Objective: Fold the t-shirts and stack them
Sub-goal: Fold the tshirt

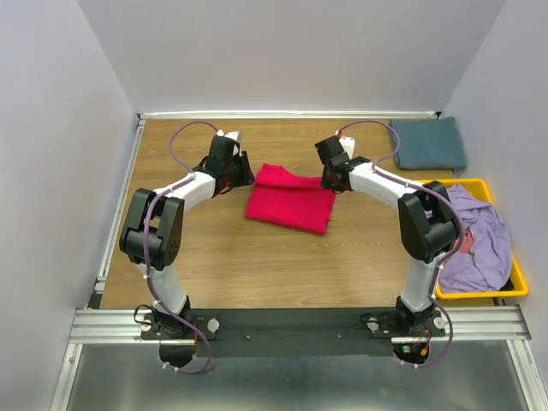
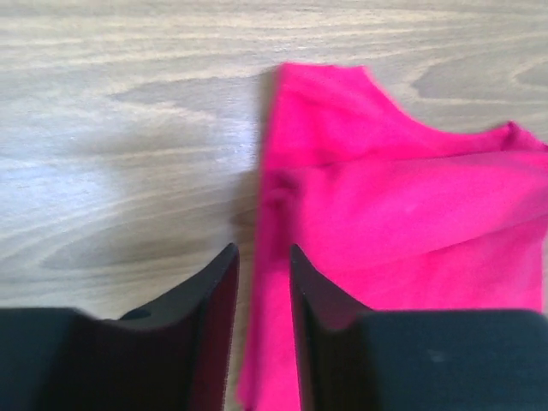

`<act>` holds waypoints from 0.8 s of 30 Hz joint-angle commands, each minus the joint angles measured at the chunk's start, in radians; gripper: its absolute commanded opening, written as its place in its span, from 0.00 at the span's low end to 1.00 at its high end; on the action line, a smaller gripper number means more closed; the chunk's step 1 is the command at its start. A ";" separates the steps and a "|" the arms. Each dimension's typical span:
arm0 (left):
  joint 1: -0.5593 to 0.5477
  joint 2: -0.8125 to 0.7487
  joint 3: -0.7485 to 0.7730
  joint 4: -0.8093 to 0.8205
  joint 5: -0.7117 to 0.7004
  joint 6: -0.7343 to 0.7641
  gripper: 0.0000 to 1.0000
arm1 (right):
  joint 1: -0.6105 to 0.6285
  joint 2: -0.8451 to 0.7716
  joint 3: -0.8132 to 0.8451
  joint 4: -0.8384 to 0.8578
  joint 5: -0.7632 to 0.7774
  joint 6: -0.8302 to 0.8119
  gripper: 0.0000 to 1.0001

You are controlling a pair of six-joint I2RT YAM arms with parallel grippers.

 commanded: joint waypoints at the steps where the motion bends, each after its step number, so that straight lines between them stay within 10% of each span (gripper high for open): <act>1: -0.007 -0.060 0.004 0.032 -0.066 0.015 0.52 | -0.021 -0.038 -0.020 -0.015 0.079 -0.008 0.01; 7: -0.007 -0.069 0.025 0.032 -0.072 0.014 0.87 | -0.021 -0.039 -0.017 -0.009 0.053 -0.020 0.01; 16: -0.005 0.064 0.209 0.002 -0.048 0.044 0.87 | -0.019 -0.059 -0.060 0.044 0.015 -0.081 0.01; 24: -0.030 0.212 0.375 -0.035 0.029 0.110 0.66 | -0.021 -0.042 -0.083 0.083 0.000 -0.134 0.01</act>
